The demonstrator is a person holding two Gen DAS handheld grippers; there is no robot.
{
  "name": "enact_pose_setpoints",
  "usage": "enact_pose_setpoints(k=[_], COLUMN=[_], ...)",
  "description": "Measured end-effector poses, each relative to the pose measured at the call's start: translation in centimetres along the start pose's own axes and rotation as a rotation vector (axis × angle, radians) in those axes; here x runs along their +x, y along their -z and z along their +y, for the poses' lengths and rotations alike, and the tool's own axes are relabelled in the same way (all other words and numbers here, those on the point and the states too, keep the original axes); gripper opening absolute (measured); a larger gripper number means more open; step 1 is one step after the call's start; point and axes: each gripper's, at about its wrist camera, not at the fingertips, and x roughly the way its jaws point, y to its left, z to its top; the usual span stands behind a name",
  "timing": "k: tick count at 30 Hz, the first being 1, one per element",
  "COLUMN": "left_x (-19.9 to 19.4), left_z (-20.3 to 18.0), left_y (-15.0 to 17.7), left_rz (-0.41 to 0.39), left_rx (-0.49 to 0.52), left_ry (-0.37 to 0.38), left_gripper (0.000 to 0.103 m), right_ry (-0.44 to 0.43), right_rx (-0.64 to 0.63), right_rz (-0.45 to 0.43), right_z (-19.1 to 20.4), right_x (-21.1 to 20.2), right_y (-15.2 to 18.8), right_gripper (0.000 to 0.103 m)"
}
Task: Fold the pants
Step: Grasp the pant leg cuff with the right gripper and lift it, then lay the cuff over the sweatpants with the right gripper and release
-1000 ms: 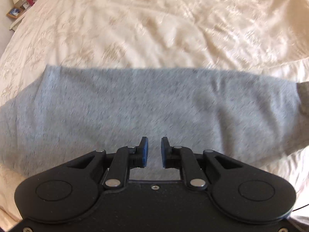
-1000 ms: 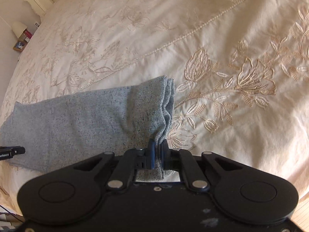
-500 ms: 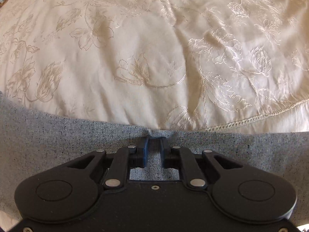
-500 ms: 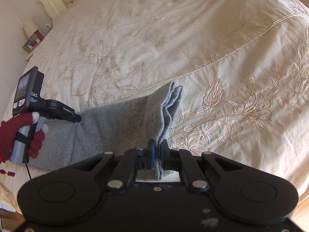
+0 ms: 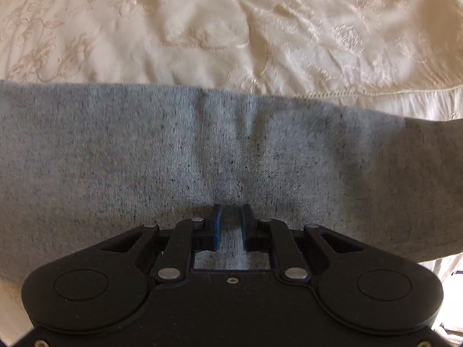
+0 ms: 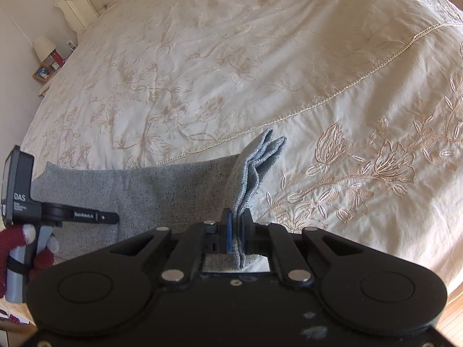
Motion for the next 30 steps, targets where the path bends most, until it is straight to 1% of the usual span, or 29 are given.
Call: enact_pose_setpoints(k=[1,3,5,7,9,11,13,18,21,23,26,27,29,30], left_x=[0.6,0.5,-0.4,-1.5,-2.4,-3.2,-4.3,-6.2,-7.2,-7.7,-8.2,-8.4,-8.7,-8.9], left_z=[0.0,0.1,0.7,2.2,4.0,6.5,9.4,16.0,20.5,23.5,27.5,28.7,30.7,31.5], left_y=[0.2,0.0,-0.2,0.0,0.4,1.0,1.8,3.5,4.6,5.2,6.1,6.4,7.0,7.1], left_rz=[-0.006,-0.011,-0.013,-0.03,-0.043,-0.049,-0.058,-0.077,-0.086,-0.083,-0.074,-0.071,-0.067,-0.066], left_rx=[-0.007,-0.013,-0.007,-0.01,-0.018,-0.034,-0.05,-0.06,-0.07,-0.089,-0.112,-0.117,-0.125,-0.129], left_ry=[0.0,0.01,0.049,0.074,0.08,0.084,0.094,0.07,0.039,0.022,-0.004,-0.012,-0.026,-0.03], left_gripper=[0.018,0.017,0.018,0.02,0.02,0.019,0.019,0.019,0.019,0.019,0.019,0.019,0.019,0.019], right_ry=[0.003,0.005,0.013,0.024,0.04,0.045,0.032,-0.059,-0.131,-0.161,-0.198,-0.196,-0.166,-0.156], right_rx=[-0.002,-0.006,-0.019,-0.038,-0.072,-0.107,-0.13,-0.218,-0.266,-0.306,-0.333,-0.344,-0.37,-0.379], right_rz=[-0.002,-0.007,-0.018,-0.026,-0.04,-0.057,-0.072,-0.096,-0.081,-0.063,-0.005,0.012,0.044,0.055], right_z=[0.2,0.9,2.1,3.6,6.0,9.0,12.4,23.2,30.0,34.5,39.7,41.2,43.6,44.4], right_x=[-0.1,-0.3,-0.7,-0.9,-1.3,-1.6,-1.9,-1.3,0.7,3.0,7.3,8.7,11.8,13.1], right_y=[-0.1,-0.2,-0.2,-0.3,-0.3,-0.3,-0.3,0.3,1.2,2.4,4.4,5.1,6.5,7.0], right_gripper=[0.007,0.007,0.007,0.007,0.007,0.007,0.007,0.007,0.007,0.007,0.007,0.007,0.008,0.011])
